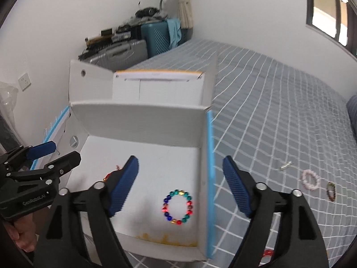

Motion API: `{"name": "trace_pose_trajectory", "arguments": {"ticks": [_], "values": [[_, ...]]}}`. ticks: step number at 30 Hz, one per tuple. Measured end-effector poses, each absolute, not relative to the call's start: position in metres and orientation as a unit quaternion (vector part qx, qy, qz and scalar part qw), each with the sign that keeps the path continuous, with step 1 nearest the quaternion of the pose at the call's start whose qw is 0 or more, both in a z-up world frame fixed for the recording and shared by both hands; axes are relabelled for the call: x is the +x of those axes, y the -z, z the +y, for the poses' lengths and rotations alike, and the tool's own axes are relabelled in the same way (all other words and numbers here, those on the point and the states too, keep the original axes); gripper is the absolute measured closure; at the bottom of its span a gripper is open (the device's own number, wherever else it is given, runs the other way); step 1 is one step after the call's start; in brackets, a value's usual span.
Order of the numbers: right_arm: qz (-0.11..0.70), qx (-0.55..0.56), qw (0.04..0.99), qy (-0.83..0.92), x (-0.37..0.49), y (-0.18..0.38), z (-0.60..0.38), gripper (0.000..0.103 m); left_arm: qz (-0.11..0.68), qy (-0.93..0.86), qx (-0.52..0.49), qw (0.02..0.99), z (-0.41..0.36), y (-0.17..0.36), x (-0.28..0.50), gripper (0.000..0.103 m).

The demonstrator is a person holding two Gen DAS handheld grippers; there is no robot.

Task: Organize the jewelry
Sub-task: 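Open both tools to drop the bracelets into the box, then move both tools back over the remaining bracelets on the bed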

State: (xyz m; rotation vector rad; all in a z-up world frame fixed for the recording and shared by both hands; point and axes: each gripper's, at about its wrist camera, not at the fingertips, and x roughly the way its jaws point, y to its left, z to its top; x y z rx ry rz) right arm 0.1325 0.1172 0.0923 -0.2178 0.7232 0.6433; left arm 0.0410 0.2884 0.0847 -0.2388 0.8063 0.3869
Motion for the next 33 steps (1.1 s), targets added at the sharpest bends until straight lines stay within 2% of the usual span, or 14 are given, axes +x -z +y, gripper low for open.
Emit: {"name": "trace_pose_trajectory", "arguments": {"ticks": [3, 10, 21, 33], "values": [[0.335, -0.095, 0.888, -0.3, 0.133, -0.103, 0.098, 0.017, 0.369, -0.181, -0.11, 0.905, 0.274, -0.097, 0.043, 0.015], [0.314, -0.077, 0.908, -0.268, 0.137, -0.116, 0.049, 0.008, 0.335, -0.166, -0.106, 0.921, 0.237, -0.117, 0.046, 0.006], [0.31, -0.055, 0.929, -0.194, 0.144, -0.114, -0.042, 0.008, 0.331, -0.106, -0.08, 0.934, 0.162, -0.116, 0.071, 0.006], [0.331, -0.036, 0.937, -0.11, 0.139, -0.082, -0.145, 0.008, 0.363, -0.029, -0.044, 0.93, 0.081, -0.08, 0.095, 0.006]]}}
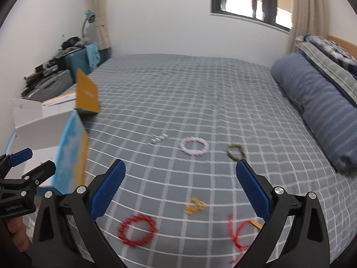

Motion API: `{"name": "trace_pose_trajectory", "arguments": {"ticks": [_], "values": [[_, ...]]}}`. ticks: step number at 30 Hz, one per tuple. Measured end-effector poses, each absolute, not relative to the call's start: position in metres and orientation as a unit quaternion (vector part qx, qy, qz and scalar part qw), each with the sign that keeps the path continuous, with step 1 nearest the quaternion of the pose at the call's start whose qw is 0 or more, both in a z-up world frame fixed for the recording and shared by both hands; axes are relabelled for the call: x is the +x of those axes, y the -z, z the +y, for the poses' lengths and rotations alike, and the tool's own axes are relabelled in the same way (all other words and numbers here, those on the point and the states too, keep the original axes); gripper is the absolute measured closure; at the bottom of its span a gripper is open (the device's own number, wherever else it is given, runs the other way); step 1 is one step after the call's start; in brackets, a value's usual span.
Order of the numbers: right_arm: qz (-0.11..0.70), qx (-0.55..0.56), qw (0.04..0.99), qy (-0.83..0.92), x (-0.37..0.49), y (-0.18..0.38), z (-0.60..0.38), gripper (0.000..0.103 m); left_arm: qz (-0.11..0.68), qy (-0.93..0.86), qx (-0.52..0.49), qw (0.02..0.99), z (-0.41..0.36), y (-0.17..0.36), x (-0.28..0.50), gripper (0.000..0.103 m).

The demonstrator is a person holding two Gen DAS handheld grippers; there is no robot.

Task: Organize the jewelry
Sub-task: 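Move both tools back over the remaining bracelets on the bed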

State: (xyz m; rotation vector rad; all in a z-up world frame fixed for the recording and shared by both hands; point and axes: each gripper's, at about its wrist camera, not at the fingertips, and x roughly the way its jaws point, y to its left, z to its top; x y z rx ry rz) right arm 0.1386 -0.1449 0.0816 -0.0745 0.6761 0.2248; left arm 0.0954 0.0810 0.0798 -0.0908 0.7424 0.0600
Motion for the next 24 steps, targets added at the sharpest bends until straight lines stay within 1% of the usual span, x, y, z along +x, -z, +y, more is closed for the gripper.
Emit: {"name": "trace_pose_trajectory", "arguments": {"ticks": [14, 24], "values": [[0.377, -0.016, 0.925, -0.047, 0.123, -0.014, -0.23, 0.008, 0.381, 0.04, 0.003, 0.924, -0.007, -0.028, 0.101, 0.006], [0.409, -0.008, 0.912, -0.025, 0.118, 0.035, -0.259, 0.008, 0.403, 0.044, 0.008, 0.914, -0.022, 0.023, 0.109, 0.006]]}}
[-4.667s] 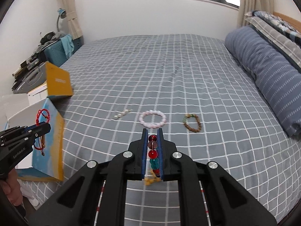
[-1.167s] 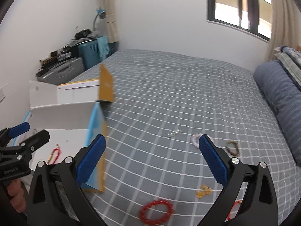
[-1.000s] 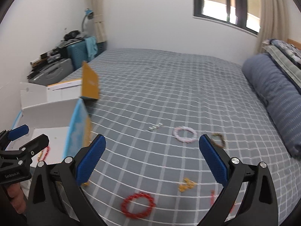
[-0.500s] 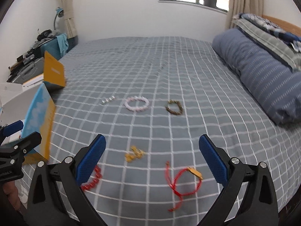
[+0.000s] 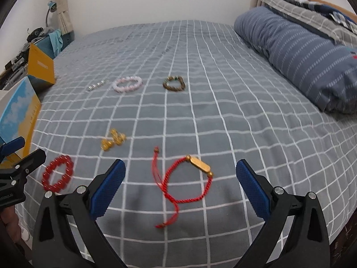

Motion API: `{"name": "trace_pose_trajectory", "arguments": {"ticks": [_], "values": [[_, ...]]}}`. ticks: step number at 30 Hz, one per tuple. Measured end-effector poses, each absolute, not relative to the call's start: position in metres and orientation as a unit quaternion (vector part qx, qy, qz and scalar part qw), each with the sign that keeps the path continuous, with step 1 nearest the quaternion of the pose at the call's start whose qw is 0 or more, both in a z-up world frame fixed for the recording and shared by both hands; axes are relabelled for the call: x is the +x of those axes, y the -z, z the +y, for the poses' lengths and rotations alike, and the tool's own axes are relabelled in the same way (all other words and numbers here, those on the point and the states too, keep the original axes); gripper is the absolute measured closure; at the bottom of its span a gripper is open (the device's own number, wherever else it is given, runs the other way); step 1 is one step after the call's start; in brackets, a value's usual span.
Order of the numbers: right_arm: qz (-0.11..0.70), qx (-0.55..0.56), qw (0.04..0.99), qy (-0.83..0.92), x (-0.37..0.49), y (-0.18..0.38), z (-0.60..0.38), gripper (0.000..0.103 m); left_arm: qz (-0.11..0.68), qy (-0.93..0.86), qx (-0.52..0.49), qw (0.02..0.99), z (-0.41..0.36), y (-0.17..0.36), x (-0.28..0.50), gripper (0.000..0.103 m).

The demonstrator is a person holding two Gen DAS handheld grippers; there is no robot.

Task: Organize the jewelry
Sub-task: 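Move both tools back over the remaining bracelets on the bed, then grasp the red bead bracelet with the left tool while the right tool grasps the gold-bar cord bracelet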

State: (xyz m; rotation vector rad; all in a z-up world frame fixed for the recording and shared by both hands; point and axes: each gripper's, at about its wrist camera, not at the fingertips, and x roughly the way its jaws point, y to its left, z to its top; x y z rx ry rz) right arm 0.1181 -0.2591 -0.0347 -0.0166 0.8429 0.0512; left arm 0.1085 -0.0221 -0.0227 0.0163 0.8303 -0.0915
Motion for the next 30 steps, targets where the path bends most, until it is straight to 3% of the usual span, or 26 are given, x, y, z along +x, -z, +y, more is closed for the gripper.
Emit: {"name": "trace_pose_trajectory", "arguments": {"ticks": [9, 17, 21, 27, 30], "values": [[0.428, -0.018, 0.903, -0.024, 0.124, 0.064, -0.259, 0.009, 0.419, 0.052, 0.005, 0.907, -0.024, 0.06, 0.108, 0.006], [0.447, -0.008, 0.894, -0.03, 0.13, 0.081, -0.264, 0.022, 0.433, 0.053, 0.002, 0.9, -0.025, 0.074, 0.111, 0.007], [0.449, -0.002, 0.893, -0.04, 0.129, 0.083, -0.264, 0.036, 0.442, 0.055, 0.006, 0.895, -0.026, 0.078, 0.113, 0.022], [0.448, 0.0, 0.893, -0.045, 0.128, 0.083, -0.265, 0.058, 0.447, 0.057, -0.004, 0.893, -0.022, 0.075, 0.113, 0.057], [0.448, 0.003, 0.893, -0.045, 0.127, 0.083, -0.266, 0.068, 0.452, 0.057, -0.009, 0.89, -0.02, 0.073, 0.113, 0.065]]}}
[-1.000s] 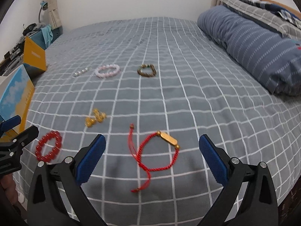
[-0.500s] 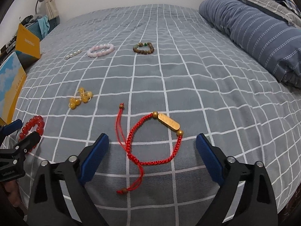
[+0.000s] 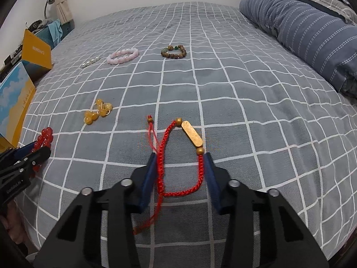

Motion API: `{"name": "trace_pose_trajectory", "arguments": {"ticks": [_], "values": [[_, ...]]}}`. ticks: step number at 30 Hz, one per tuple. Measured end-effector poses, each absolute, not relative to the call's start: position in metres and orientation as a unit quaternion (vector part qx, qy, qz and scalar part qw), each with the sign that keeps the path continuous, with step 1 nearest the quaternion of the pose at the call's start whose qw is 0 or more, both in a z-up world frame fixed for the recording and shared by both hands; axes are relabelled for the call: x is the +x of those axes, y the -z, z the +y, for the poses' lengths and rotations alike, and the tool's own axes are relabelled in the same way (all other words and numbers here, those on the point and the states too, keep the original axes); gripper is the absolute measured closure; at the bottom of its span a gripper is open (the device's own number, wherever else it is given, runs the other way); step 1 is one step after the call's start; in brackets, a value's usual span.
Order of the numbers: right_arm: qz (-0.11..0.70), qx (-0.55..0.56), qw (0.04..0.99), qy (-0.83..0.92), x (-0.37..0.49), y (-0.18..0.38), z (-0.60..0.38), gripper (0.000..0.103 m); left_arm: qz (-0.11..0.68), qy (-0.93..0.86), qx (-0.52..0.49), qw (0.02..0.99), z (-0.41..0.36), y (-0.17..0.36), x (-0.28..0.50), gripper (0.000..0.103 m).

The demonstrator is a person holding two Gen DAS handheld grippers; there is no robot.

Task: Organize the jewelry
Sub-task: 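Grasp the red bead bracelet with the left tool while the right tool grasps the gold-bar cord bracelet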

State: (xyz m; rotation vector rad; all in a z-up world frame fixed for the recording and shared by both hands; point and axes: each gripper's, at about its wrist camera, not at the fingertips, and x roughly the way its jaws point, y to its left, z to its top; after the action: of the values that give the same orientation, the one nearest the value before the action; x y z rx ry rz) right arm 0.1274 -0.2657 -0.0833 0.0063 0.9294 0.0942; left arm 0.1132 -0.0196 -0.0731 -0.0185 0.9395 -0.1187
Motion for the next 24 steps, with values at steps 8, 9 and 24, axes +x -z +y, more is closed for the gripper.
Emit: {"name": "trace_pose_trajectory", "arguments": {"ticks": [8, 9, 24], "values": [[0.451, 0.024, 0.891, -0.052, 0.124, 0.081, -0.269, 0.097, 0.453, 0.059, -0.022, 0.889, -0.017, 0.069, 0.112, 0.078], [0.451, 0.024, 0.891, -0.052, 0.123, 0.08, -0.269, 0.097, 0.452, 0.059, -0.022, 0.89, -0.017, 0.068, 0.111, 0.08], [0.438, 0.031, 0.896, -0.056, 0.119, 0.067, -0.269, 0.098, 0.449, 0.064, -0.027, 0.891, -0.017, 0.058, 0.107, 0.09]]}}
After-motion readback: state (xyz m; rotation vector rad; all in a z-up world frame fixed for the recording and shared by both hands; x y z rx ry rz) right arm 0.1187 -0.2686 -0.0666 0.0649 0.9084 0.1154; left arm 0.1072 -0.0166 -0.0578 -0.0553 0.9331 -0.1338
